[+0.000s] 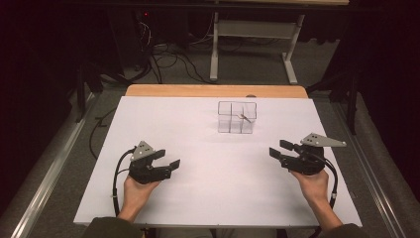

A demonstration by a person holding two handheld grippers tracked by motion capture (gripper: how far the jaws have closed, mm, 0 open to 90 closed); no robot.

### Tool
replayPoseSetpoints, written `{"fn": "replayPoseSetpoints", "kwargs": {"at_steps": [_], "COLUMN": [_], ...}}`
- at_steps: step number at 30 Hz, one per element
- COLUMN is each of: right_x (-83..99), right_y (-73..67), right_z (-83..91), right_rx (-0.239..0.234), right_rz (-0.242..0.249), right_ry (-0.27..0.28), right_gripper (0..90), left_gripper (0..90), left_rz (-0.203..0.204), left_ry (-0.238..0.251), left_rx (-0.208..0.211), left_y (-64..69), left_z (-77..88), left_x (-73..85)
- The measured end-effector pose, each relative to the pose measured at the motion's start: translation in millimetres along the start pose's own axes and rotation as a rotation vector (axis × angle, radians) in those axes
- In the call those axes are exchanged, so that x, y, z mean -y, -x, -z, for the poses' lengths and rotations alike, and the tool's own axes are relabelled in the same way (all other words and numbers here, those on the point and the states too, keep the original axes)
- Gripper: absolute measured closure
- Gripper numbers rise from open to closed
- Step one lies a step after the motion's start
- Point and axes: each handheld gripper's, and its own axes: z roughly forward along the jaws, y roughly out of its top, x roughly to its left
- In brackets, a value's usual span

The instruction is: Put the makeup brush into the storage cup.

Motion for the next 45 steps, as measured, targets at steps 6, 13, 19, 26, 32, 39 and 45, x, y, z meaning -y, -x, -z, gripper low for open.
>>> {"fn": "replayPoseSetpoints", "kwargs": {"at_steps": [6, 13, 19, 26, 32, 39, 45], "right_x": [4.9, 10.8, 14.6, 20.1, 25.1, 29.1, 32.5], "right_y": [-1.6, -0.7, 0.6, 1.3, 1.2, 1.8, 1.0], "right_z": [-0.7, 0.3, 2.0, 0.9, -1.2, -2.6, -3.5], "right_rx": [-0.006, -0.01, -0.003, 0.007, 0.026, 0.035, 0.043], "right_rz": [-0.008, -0.02, -0.029, -0.02, -0.009, -0.014, -0.008], "right_ry": [0.001, 0.009, 0.012, 0.007, -0.006, -0.01, -0.009], "right_gripper": [45.4, 45.4, 45.3, 45.4, 45.4, 45.3, 45.4], "left_gripper": [30.5, 30.5, 30.5, 30.4, 30.4, 30.4, 30.3], "left_rz": [0.0, 0.0, 0.0, 0.0, -0.001, 0.0, 0.001], "left_ry": [0.003, 0.003, 0.003, 0.004, 0.003, 0.003, 0.005], "left_rx": [-0.001, 0.0, 0.0, 0.001, 0.001, 0.002, 0.004], "left_y": [-0.5, -0.2, -0.2, -0.2, 0.0, 0.3, 0.7], "left_z": [0.6, 0.5, 0.6, 0.8, 0.8, 1.0, 1.2], "left_x": [-0.1, -0.1, -0.1, -0.1, -0.1, -0.1, 0.0]}}
